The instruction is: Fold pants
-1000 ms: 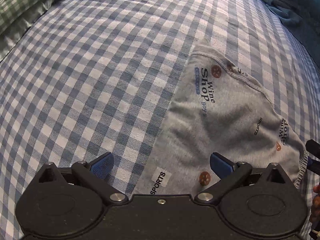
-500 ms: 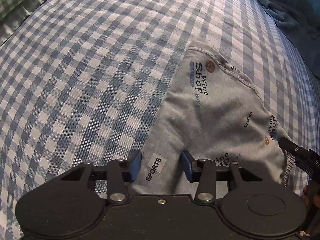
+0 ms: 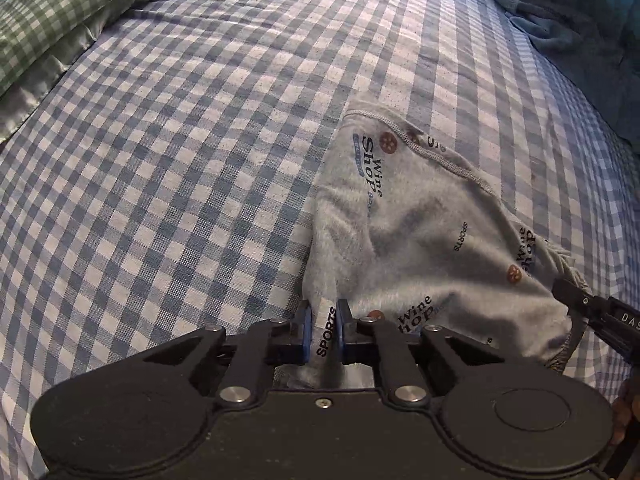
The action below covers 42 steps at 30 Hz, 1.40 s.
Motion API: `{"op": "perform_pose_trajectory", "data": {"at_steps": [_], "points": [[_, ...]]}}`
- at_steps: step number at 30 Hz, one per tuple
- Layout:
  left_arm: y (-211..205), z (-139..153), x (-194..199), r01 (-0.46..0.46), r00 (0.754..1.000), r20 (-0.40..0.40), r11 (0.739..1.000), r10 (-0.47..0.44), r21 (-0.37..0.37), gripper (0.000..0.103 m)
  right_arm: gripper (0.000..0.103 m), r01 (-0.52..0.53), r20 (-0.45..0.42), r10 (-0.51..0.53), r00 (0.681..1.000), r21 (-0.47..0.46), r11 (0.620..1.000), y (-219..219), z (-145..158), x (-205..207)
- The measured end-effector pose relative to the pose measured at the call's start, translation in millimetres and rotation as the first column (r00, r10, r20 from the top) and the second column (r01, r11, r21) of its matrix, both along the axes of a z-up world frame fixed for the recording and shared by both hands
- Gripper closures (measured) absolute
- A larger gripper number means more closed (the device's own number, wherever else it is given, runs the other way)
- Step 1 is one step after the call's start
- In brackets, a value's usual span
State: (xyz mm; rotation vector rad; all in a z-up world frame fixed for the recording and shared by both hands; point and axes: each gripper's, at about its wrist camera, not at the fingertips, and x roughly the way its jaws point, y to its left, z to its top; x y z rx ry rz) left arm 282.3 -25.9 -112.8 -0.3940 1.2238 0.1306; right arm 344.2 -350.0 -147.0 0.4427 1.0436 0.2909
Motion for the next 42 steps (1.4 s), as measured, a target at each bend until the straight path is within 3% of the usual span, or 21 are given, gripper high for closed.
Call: {"op": "perform_pose_trajectory", "data": {"at_steps": [9, 15, 21, 27, 34, 42], "points": [[6, 40, -40, 0.047, 0.997, 0.060, 0.994, -0.041, -0.095, 0.092, 0.095, 0.042, 0.035, -0.042, 0.999, -0.017, 0.999, 11, 51, -56], [13, 50, -93, 0.137, 0.990, 0.060, 0.981, -0.130, -0.136, 0.092, 0.095, 0.064, 0.031, -0.063, 0.998, -0.048, 0.997, 18, 73, -114], [27, 49, -152, 0.245, 0.970, 0.032, 0.962, -0.242, -0.121, 0.092, 0.095, 0.066, -0.011, -0.067, 0.998, -0.081, 0.995, 35, 75, -181], [53, 47, -193, 0.282, 0.959, 0.028, 0.948, -0.281, -0.149, 0.092, 0.096, 0.097, -0.011, -0.099, 0.995, -0.083, 0.992, 62, 78, -239], [76, 47, -208, 0.296, 0.955, 0.041, 0.943, -0.293, -0.150, 0.092, 0.096, 0.085, 0.025, -0.083, 0.996, -0.118, 0.989, 88, 86, -253], [78, 35, -210, 0.224, 0.974, -0.008, 0.965, -0.227, -0.138, 0.091, 0.093, -0.032, -0.024, 0.028, 0.999, -0.197, 0.980, 84, 50, -216]]}}
